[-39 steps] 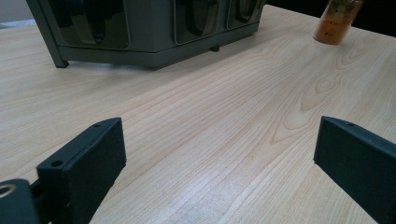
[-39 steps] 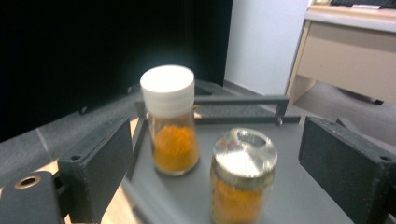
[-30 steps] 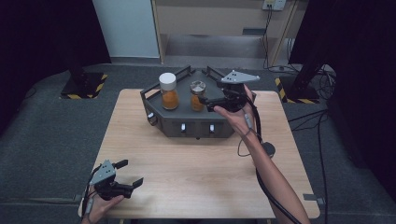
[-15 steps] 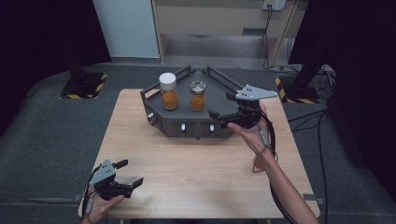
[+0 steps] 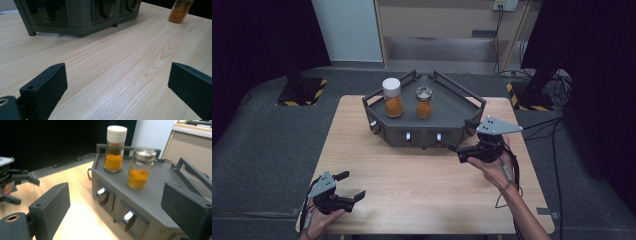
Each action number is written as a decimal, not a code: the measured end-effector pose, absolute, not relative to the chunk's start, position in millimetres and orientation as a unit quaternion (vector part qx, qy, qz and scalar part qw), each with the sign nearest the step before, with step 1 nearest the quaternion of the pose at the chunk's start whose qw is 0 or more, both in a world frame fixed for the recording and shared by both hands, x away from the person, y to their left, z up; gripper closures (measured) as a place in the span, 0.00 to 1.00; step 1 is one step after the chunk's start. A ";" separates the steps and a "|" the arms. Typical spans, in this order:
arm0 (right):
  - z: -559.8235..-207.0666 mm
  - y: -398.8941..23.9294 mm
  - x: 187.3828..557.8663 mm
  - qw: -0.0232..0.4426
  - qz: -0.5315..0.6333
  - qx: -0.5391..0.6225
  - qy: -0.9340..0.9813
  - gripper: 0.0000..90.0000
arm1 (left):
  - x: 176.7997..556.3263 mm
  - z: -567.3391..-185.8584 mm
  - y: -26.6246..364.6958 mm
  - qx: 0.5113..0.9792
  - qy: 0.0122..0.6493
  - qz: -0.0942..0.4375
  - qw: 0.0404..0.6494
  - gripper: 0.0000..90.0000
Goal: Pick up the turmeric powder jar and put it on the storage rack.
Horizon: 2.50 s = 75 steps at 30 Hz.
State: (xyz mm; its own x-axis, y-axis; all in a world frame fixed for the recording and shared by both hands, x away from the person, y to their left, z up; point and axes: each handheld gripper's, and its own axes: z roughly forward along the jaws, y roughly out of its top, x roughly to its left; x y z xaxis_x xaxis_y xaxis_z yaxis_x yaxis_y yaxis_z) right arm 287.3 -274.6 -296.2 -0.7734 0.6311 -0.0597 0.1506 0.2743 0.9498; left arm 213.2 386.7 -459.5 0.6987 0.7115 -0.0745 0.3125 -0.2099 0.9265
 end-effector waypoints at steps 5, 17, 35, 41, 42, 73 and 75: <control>-307.5 -285.7 274.7 0.210 0.552 0.261 0.764 0.08 | 214.1 -459.5 385.9 0.755 0.340 0.188 0.528 0.02; -321.7 -305.4 252.2 0.211 0.553 0.272 0.758 0.05 | 216.4 -460.2 386.5 0.755 0.341 0.182 0.530 0.02; -354.4 -327.4 223.7 0.229 0.541 0.296 0.753 0.03 | 216.9 -459.5 385.0 0.757 0.340 0.180 0.529 0.02; -364.6 -330.9 222.1 0.219 0.536 0.304 0.756 0.03 | 217.4 -459.5 384.8 0.758 0.339 0.179 0.528 0.02; -366.5 -331.4 221.8 0.218 0.536 0.304 0.757 0.03 | 217.3 -459.5 385.0 0.758 0.339 0.179 0.528 0.02; -415.5 -347.5 209.5 0.191 0.524 0.337 0.758 0.03 | 213.7 -460.2 387.0 0.753 0.333 0.186 0.536 0.02; -415.7 -347.7 208.2 0.195 0.524 0.333 0.759 0.03 | 213.6 -459.8 387.2 0.754 0.332 0.186 0.535 0.02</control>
